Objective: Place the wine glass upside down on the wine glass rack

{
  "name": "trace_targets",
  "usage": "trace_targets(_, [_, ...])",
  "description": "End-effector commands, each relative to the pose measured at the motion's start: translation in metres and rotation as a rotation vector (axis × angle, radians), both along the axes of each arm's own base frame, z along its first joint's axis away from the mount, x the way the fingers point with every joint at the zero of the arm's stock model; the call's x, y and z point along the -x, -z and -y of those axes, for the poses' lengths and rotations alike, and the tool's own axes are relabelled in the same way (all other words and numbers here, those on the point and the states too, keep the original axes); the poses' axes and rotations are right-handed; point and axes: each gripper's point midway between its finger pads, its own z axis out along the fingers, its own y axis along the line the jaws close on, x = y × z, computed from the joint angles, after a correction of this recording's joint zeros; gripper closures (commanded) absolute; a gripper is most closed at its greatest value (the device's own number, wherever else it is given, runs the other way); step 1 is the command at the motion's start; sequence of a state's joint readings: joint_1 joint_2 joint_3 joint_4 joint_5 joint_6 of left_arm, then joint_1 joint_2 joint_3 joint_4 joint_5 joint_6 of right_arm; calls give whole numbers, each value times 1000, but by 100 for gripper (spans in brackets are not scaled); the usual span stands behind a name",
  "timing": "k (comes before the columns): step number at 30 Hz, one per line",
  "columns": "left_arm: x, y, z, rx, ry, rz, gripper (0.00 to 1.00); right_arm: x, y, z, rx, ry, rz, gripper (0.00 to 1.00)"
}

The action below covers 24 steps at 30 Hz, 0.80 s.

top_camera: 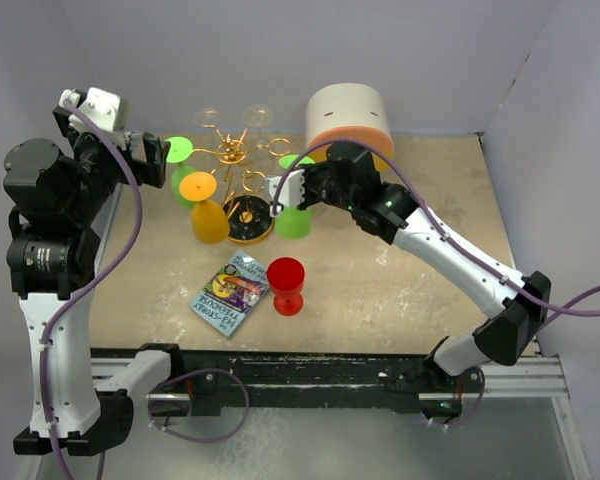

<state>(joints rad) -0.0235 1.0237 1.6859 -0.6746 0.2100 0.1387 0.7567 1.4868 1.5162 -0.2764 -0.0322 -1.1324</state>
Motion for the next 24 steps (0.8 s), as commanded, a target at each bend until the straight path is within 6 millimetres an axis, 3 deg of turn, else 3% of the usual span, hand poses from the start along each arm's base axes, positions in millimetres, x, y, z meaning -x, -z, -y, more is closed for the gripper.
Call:
trace_targets(1, [8, -17, -2, 24, 0, 70, 1, -2, -54, -12, -55, 9, 167, 100])
trace_targets(12, [10, -13, -2, 18, 8, 73, 1, -12, -73, -37, -62, 25, 229, 100])
trace_targets(24, [7, -9, 0, 16, 24, 68, 1, -33, -79, -53, -58, 54, 273, 100])
